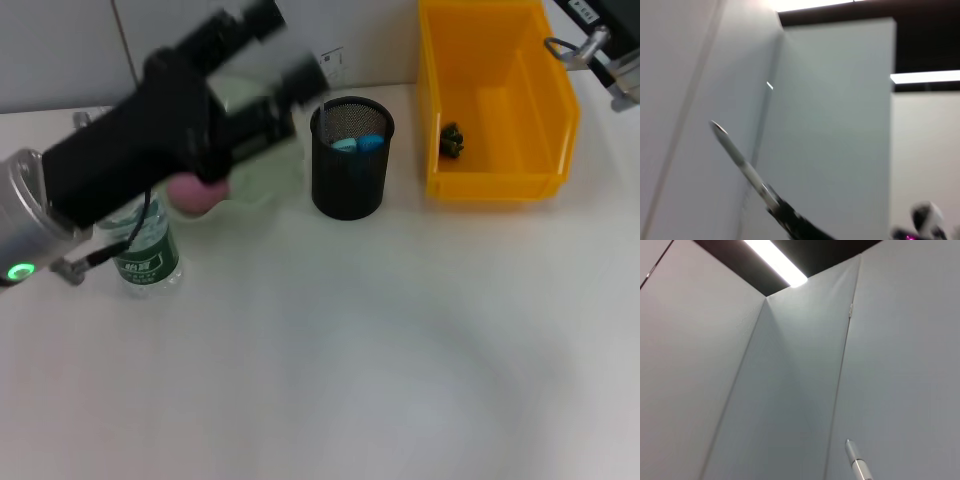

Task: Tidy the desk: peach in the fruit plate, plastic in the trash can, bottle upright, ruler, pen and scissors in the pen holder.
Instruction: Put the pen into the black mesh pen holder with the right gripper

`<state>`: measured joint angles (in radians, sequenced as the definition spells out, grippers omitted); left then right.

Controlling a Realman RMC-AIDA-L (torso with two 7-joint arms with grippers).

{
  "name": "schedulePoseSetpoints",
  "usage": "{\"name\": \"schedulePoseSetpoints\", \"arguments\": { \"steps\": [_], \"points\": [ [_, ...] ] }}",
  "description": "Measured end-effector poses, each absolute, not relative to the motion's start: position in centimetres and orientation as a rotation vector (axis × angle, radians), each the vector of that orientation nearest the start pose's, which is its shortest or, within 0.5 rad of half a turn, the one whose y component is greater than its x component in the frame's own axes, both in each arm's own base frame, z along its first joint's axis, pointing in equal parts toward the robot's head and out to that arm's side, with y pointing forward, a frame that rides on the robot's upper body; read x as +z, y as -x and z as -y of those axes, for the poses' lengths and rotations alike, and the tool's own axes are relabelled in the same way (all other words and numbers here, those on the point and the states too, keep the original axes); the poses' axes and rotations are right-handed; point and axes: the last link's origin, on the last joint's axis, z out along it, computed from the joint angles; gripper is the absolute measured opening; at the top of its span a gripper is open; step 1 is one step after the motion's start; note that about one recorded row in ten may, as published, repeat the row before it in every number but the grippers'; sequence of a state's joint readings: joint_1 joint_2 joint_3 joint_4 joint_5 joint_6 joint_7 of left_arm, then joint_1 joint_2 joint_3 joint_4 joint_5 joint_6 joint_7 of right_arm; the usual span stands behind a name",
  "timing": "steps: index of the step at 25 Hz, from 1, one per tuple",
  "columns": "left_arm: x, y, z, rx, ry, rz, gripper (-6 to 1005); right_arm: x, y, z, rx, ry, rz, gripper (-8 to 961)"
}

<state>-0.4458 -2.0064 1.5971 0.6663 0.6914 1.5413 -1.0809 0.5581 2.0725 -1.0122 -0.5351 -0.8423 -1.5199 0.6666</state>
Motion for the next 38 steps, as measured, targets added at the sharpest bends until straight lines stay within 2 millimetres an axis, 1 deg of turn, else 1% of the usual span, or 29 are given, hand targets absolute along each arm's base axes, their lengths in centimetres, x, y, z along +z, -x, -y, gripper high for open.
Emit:
{"name": "schedulePoseSetpoints", "arguments": {
  "steps": [2, 5, 6, 7, 8, 9, 10, 12, 13, 14, 15, 19, 22, 25, 27, 28, 29, 32, 33, 38],
  "points": [
    [0.2, 16.4, -31.4, -1.497, 2.551, 0.170, 799, 6.7, -17.8, -37.2, 1.336, 1.951, 0.116, 134],
    [0.0, 17.5, -31.2, -1.360, 2.670, 0.202, 798, 7.6, -17.1, -37.2, 1.330, 2.076, 0.074, 134],
    [-0.2, 17.8, -31.1, -1.326, 2.696, 0.214, 798, 8.3, -16.4, -37.2, 1.295, 2.177, 0.047, 134],
    [-0.4, 18.2, -30.9, -1.285, 2.731, 0.227, 798, 8.3, -16.4, -37.2, 1.295, 2.177, 0.047, 134],
    [-0.7, 18.6, -30.7, -1.242, 2.770, 0.241, 798, 9.2, -15.6, -37.2, 1.240, 2.286, -0.007, 134],
    [-0.9, 18.8, -30.5, -1.209, 2.800, 0.248, 797, 9.2, -15.6, -37.2, 1.240, 2.286, -0.007, 134],
    [-1.1, 19.1, -30.3, -1.181, 2.825, 0.253, 797, 9.8, -15.0, -37.4, 1.197, 2.344, -0.045, 134],
    [-1.6, 19.5, -30.0, -1.132, 2.866, 0.265, 797, 11.1, -14.0, -37.7, 1.082, 2.437, -0.141, 135],
    [-1.8, 19.8, -29.8, -1.111, 2.878, 0.272, 797, 12.2, -13.0, -38.3, 0.934, 2.501, -0.244, 135],
    [-1.9, 20.0, -29.7, -1.095, 2.885, 0.280, 797, 12.2, -13.0, -38.3, 0.934, 2.501, -0.244, 135],
    [-1.9, 20.2, -29.6, -1.090, 2.884, 0.288, 796, 12.9, -12.3, -38.7, 0.849, 2.521, -0.308, 135],
    [-1.9, 20.8, -29.3, -1.090, 2.861, 0.301, 796, 14.8, -10.3, -40.4, 0.526, 2.536, -0.461, 135],
    [-1.9, 21.1, -29.2, -1.091, 2.852, 0.302, 795, 15.8, -9.1, -41.6, 0.347, 2.542, -0.567, 136],
    [-1.9, 21.2, -29.1, -1.084, 2.851, 0.307, 795, 16.2, -7.8, -42.4, 0.175, 2.555, -0.655, 136],
    [-1.9, 21.3, -29.1, -1.081, 2.846, 0.313, 794, 16.4, -7.0, -42.6, 0.082, 2.564, -0.675, 136],
    [-1.9, 21.4, -29.1, -1.081, 2.843, 0.315, 794, 16.5, -6.3, -42.8, -0.009, 2.561, -0.691, 136],
    [-1.9, 21.4, -29.1, -1.082, 2.840, 0.317, 794, 16.5, -6.3, -42.8, -0.009, 2.561, -0.691, 136],
    [-1.9, 21.5, -29.1, -1.083, 2.836, 0.323, 794, 16.3, -5.7, -42.9, -0.142, 2.560, -0.715, 137],
    [-1.9, 21.5, -29.1, -1.084, 2.835, 0.324, 793, 16.1, -5.4, -42.8, -0.214, 2.567, -0.729, 137],
    [-1.9, 21.5, -29.1, -1.085, 2.833, 0.327, 793, 15.4, -5.1, -43.1, -0.319, 2.591, -0.768, 137]
  ]
}}
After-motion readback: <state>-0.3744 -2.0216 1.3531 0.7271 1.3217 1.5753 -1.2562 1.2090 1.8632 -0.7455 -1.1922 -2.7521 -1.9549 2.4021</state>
